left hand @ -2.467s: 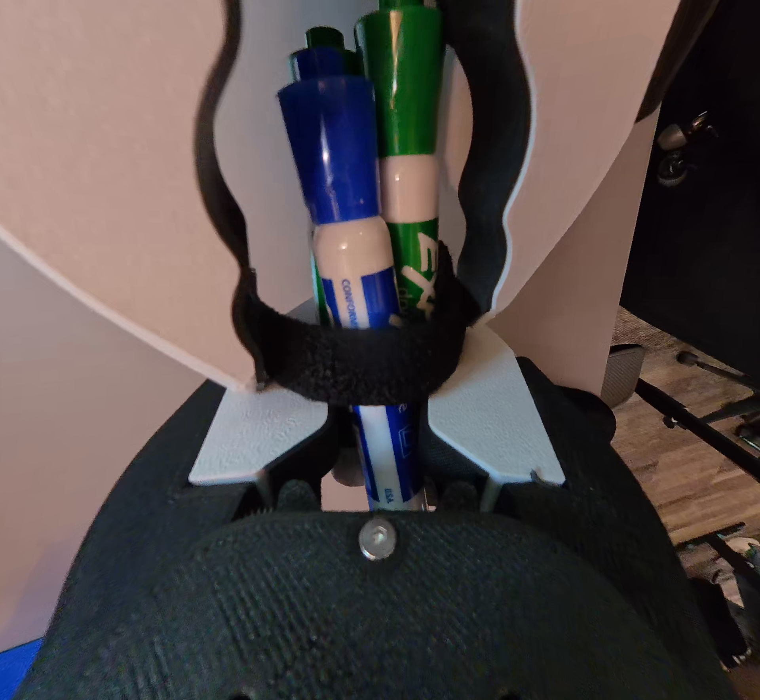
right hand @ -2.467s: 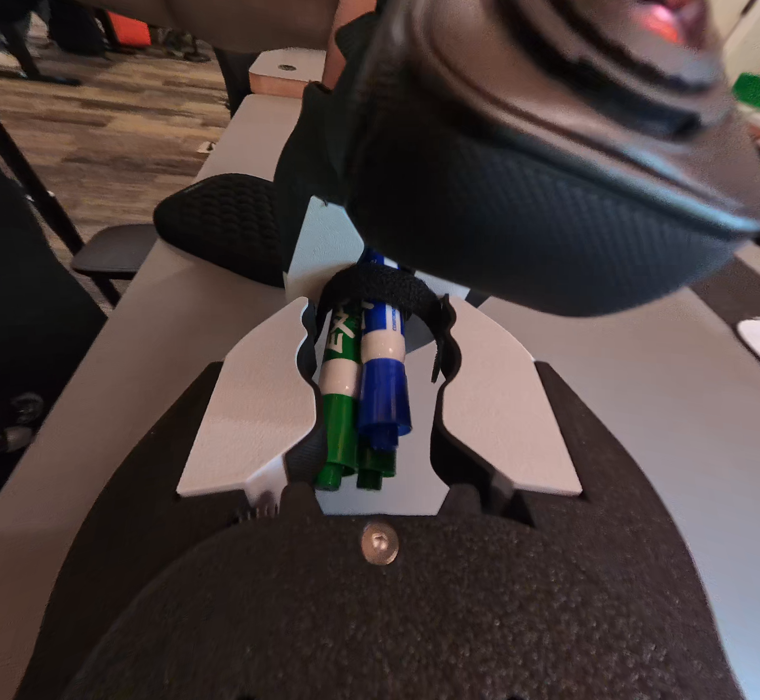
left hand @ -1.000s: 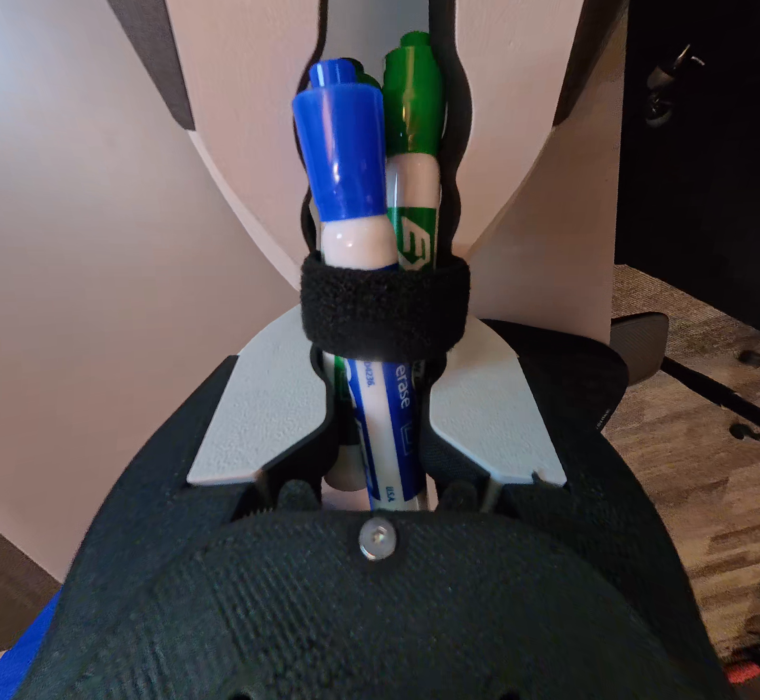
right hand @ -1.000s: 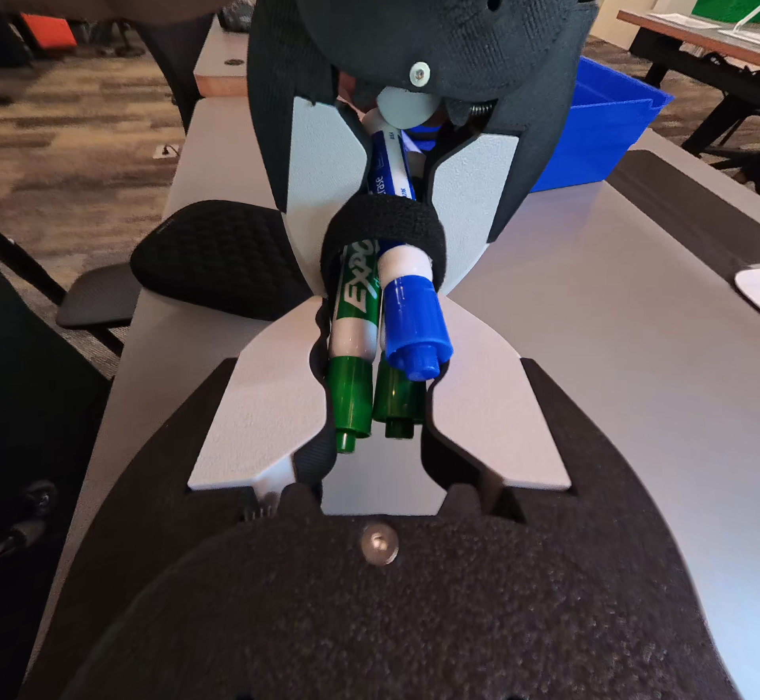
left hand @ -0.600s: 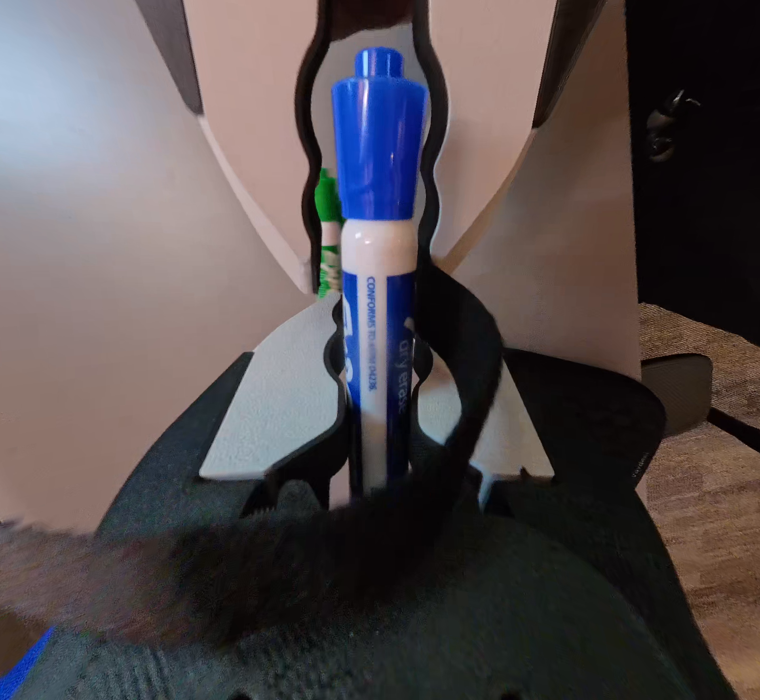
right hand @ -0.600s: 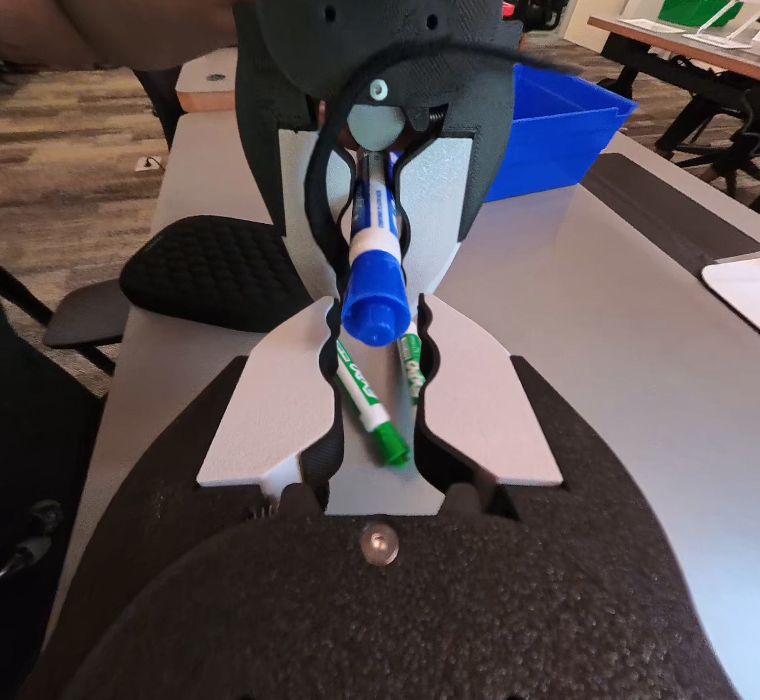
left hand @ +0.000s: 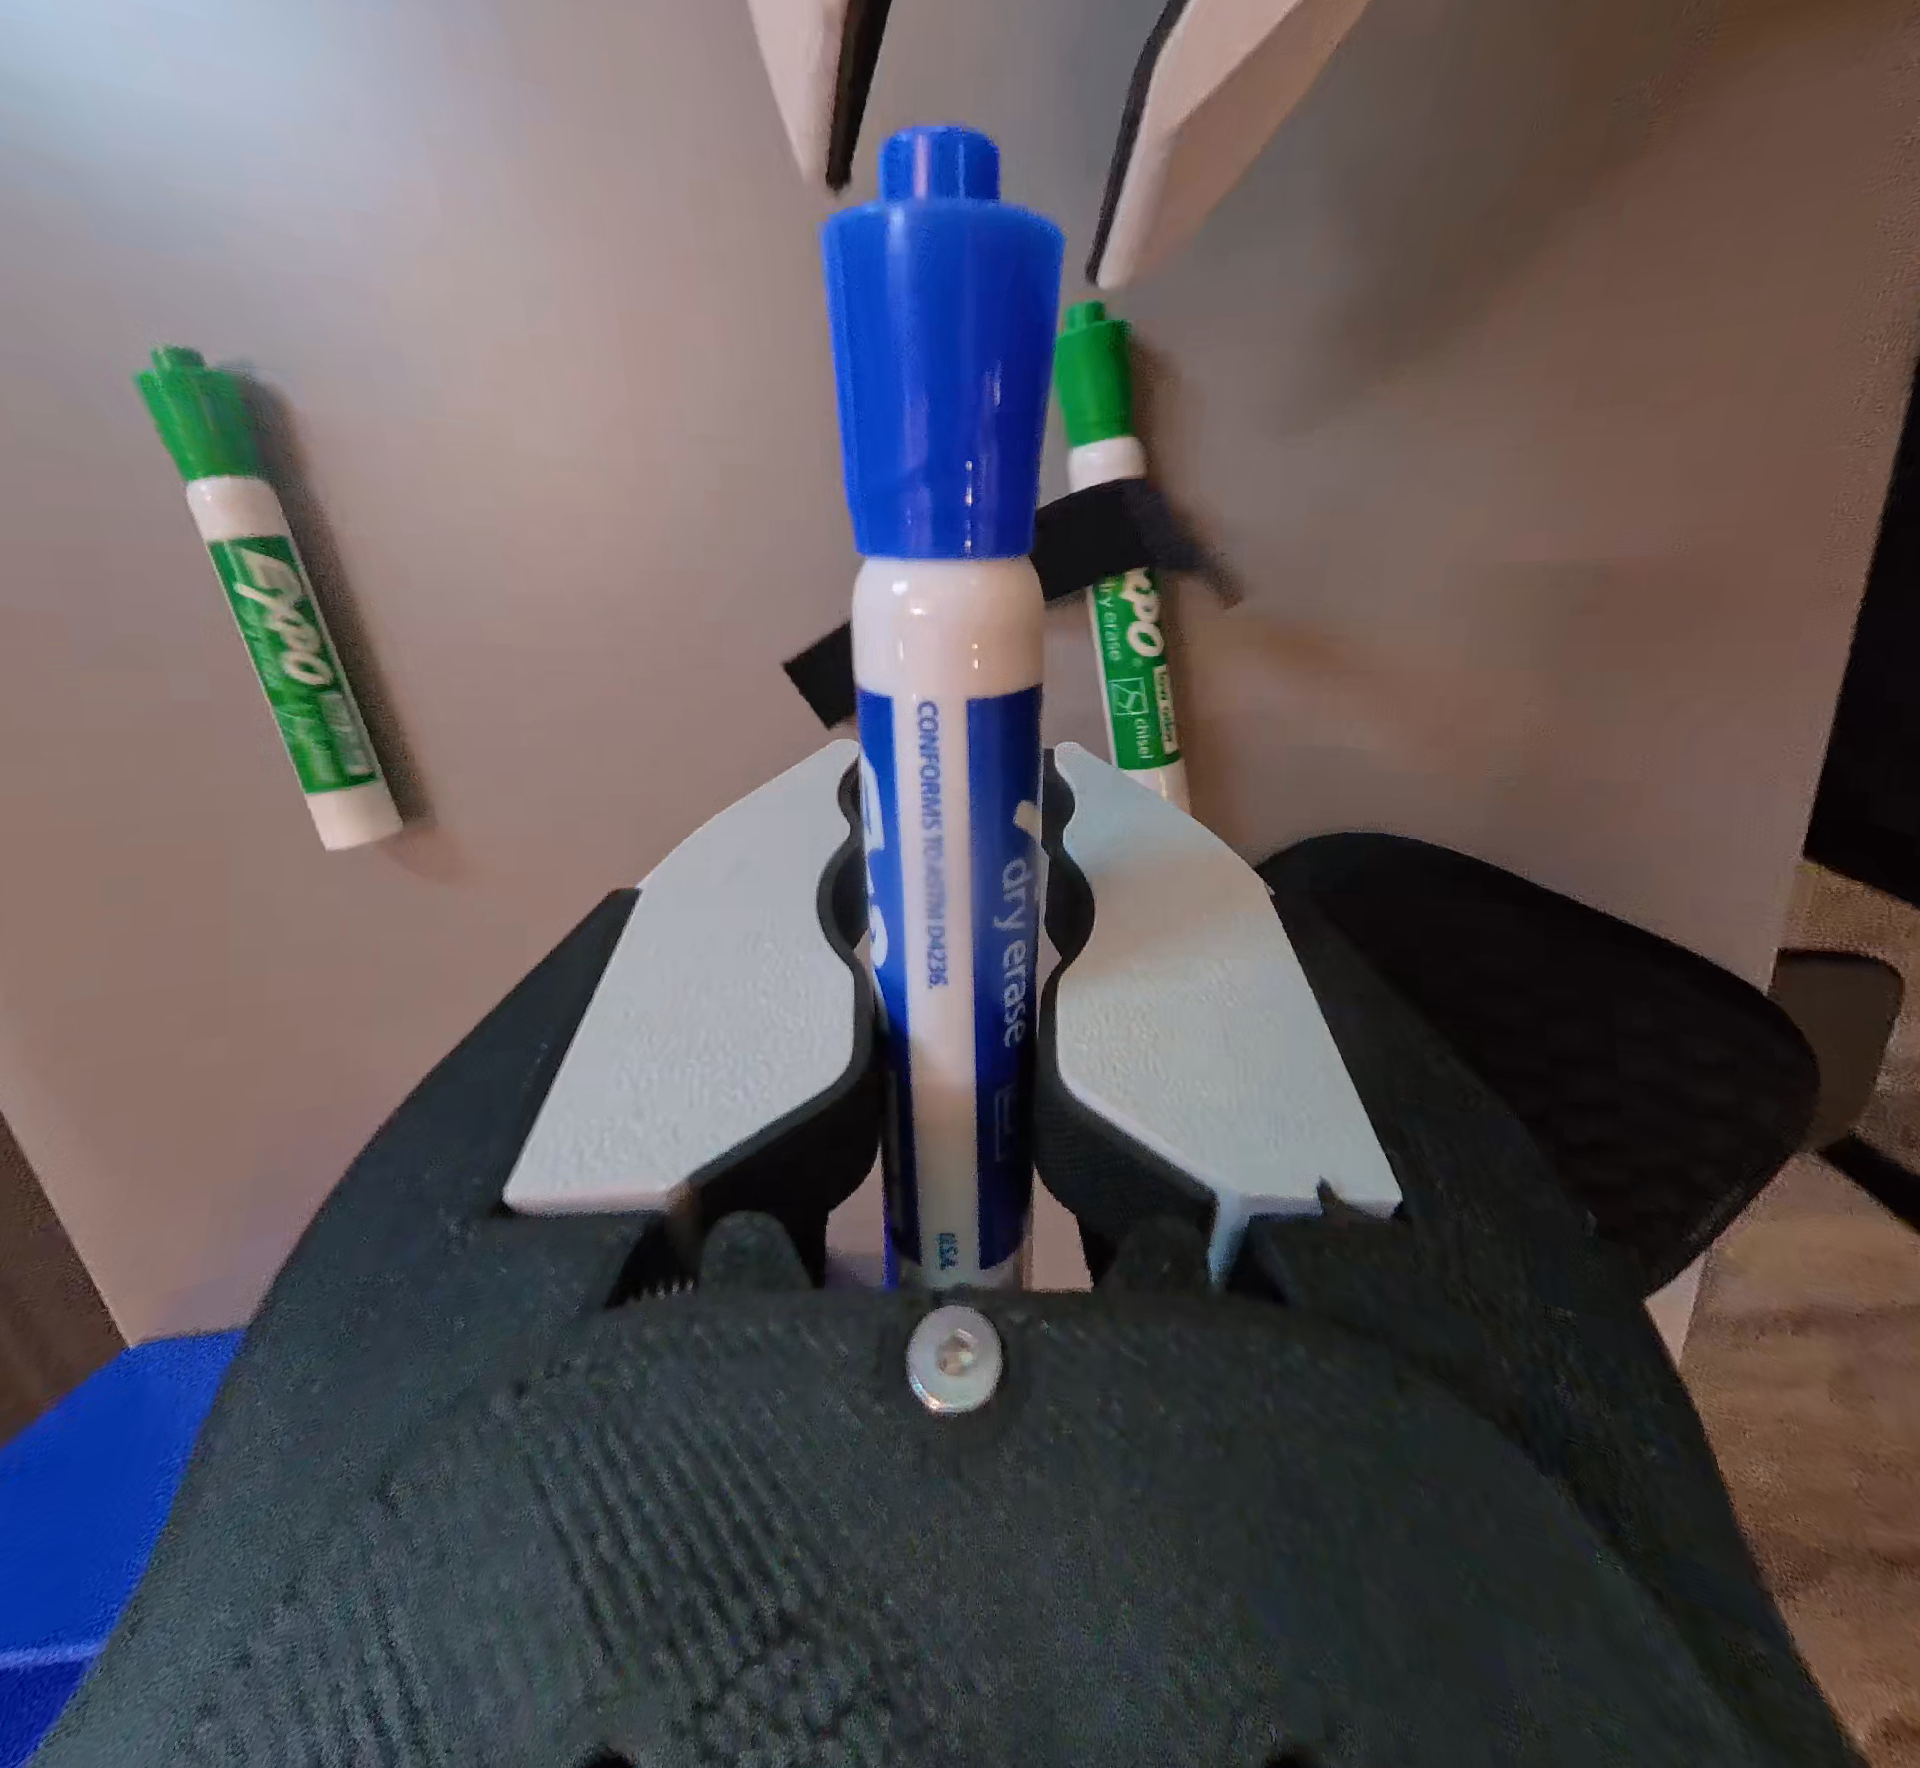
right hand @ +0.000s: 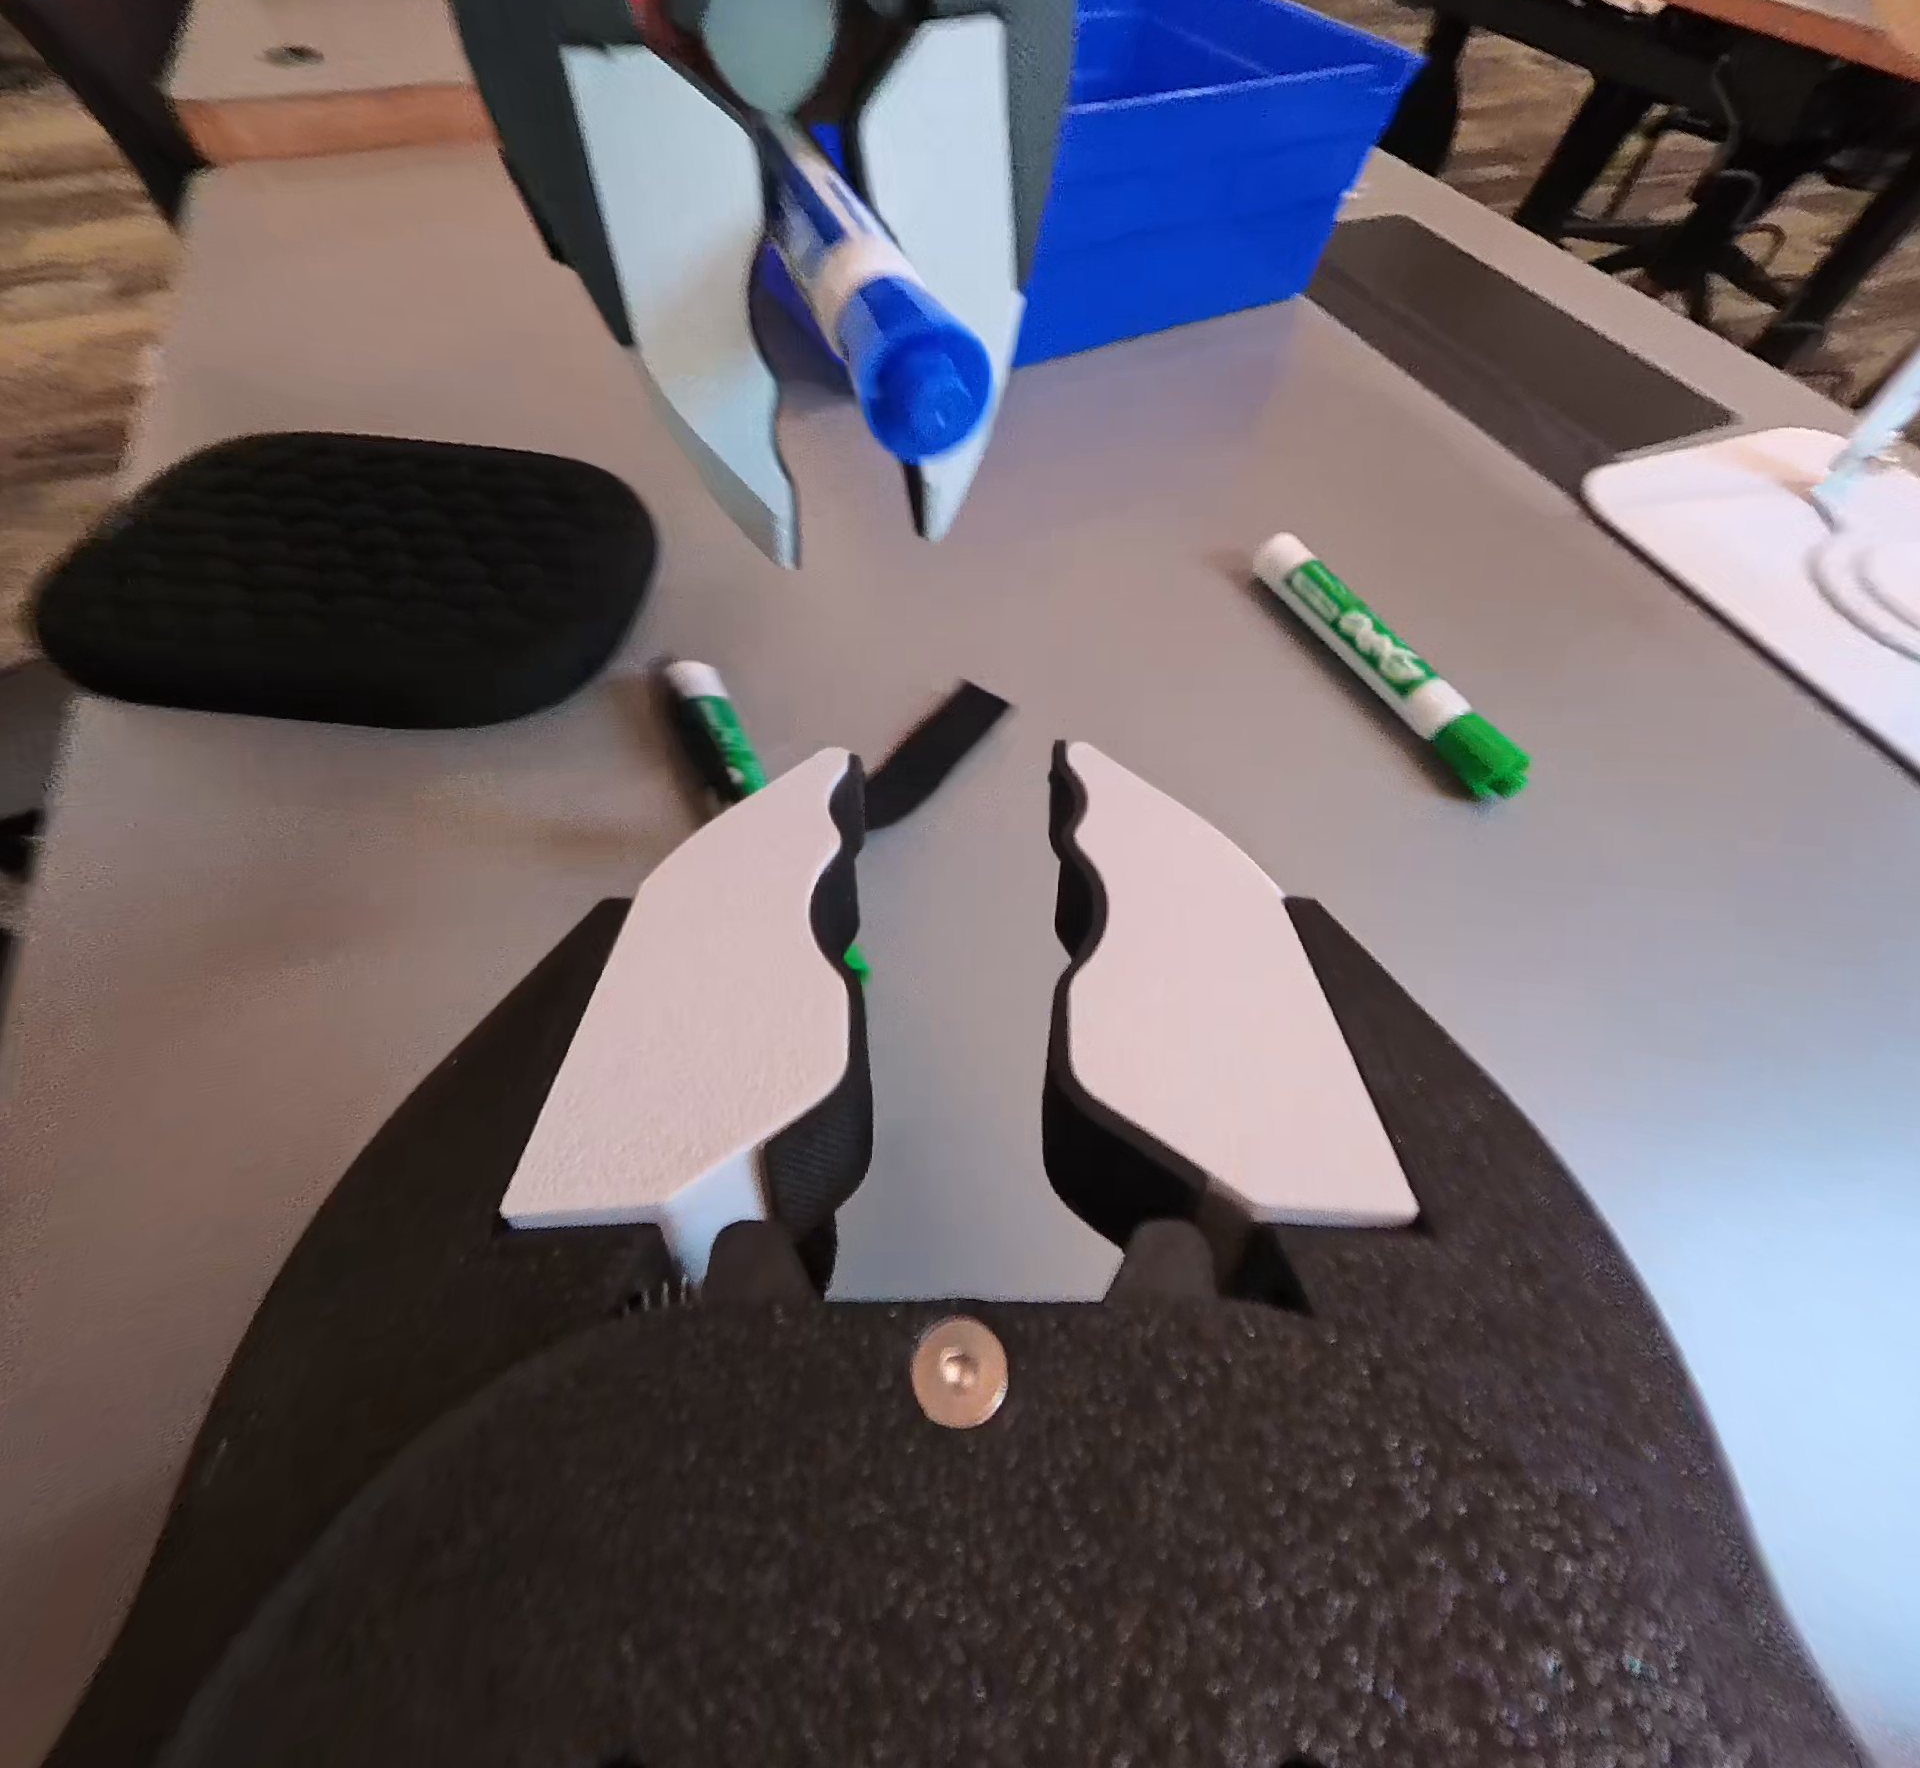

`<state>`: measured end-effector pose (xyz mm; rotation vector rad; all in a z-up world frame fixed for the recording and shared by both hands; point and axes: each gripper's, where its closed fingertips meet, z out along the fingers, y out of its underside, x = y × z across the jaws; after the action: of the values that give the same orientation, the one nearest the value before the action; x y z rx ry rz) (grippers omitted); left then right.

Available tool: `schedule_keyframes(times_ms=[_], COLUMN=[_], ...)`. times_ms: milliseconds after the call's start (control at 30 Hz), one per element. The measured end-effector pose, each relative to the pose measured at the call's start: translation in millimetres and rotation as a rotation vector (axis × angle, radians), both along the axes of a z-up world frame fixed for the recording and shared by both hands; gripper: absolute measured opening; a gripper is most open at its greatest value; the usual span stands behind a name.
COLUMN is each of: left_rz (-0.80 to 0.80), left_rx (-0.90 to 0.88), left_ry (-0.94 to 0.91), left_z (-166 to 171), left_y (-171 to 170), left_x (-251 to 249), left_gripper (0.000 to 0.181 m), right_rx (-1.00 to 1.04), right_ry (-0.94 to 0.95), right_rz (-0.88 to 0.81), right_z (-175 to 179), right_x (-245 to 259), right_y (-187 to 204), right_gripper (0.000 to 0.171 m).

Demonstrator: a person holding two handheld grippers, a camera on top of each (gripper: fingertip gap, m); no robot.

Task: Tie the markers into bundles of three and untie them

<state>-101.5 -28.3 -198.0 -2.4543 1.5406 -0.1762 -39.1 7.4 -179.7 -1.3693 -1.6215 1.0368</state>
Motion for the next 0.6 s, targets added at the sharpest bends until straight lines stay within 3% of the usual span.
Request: schedule_keyframes(times_ms=[133, 200, 333, 467, 567, 600], left_rz=[0.111, 0.157, 0.192, 0.217, 0.237, 0.243], left_rx=[0.041, 0.041, 0.038, 0.040, 0.041, 0.039], left_ry=[-0.015, -0.017, -0.018, -0.027, -0.024, -0.031], left_z=[2, -5, -22, -29, -33, -34], left_y=[12, 12, 7, -4, -12, -15], left_x=[-23, -31, -35, -42, -52, -55], left_gripper=[0.034, 0.042, 0.050, 0.051, 0.049, 0.049], right_rx=[0.102, 0.169, 0.254, 0.192, 0.146, 0.157], right_ry=[-0.057, -0.129, -0.285, -0.440, -0.421, -0.417], right_rz=[-0.062, -0.095, -0.087, -0.040, -0.023, -0.011], right_z=[-5, -12, -38, -85, -87, -87], right_x=[-29, -62, -141, -183, -192, -191], right_y=[68, 118, 203, 240, 240, 237], right_gripper=[0.043, 0.058, 0.072, 0.041, 0.018, 0.018])
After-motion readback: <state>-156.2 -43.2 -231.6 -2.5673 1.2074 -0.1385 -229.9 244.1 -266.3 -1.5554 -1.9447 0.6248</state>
